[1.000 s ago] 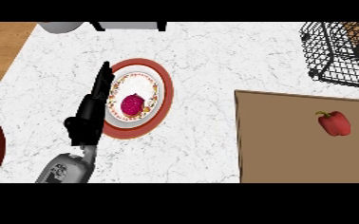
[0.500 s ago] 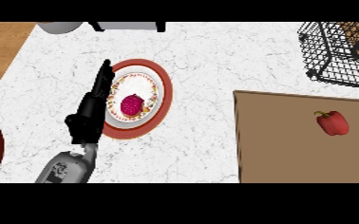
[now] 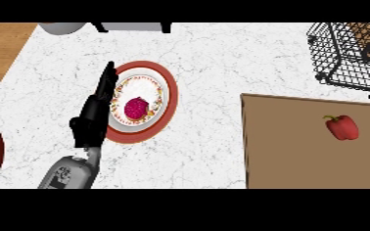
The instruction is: Pick the bell pepper from the tray and place it in the tiered basket
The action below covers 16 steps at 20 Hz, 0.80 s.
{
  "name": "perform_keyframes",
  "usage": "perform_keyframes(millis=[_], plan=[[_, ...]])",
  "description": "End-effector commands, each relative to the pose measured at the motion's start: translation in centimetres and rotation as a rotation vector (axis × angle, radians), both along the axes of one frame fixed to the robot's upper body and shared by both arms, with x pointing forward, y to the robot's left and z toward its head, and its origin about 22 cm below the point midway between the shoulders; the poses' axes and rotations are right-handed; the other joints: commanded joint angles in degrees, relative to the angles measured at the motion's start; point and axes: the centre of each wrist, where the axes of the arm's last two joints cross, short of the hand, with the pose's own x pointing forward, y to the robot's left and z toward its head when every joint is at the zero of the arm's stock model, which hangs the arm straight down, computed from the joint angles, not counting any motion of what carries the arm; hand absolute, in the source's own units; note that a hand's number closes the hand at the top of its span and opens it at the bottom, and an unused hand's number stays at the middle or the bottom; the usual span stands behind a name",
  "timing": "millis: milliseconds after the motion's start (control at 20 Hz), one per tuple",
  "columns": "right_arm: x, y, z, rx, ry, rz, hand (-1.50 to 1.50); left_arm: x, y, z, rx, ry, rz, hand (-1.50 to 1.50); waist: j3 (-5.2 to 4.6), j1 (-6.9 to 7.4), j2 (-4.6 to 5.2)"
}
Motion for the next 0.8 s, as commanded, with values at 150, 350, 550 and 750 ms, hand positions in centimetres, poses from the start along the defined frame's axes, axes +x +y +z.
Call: perform_keyframes(millis=[150, 350, 550, 750], plan=[[3.0, 0.5, -1.3, -0.002, 0.083, 0.059, -1.50, 0.9, 0.3, 0.1, -0.014, 0.016, -0.017, 0.00, -0.05, -0.10, 0.00], [3.0, 0.0, -3.9, 0.035, 0.077, 0.084, -1.50, -0.7, 1.8, 0.8, 0.003, -0.011, 0.010, 0.00, -0.03, -0.06, -0.13], [3.3, 1.3, -3.7, 0.006, 0.114, 0.090, -1.50, -0.3, -0.4, 0.3, -0.001, 0.021, 0.004, 0.00, -0.06, -0.61, -0.21], [3.0, -0.6, -4.1, 0.003, 0.127, 0.125, -1.50, 0.4, 0.3, 0.2, -0.016, 0.022, -0.020, 0.00, -0.05, -0.70, -0.12]])
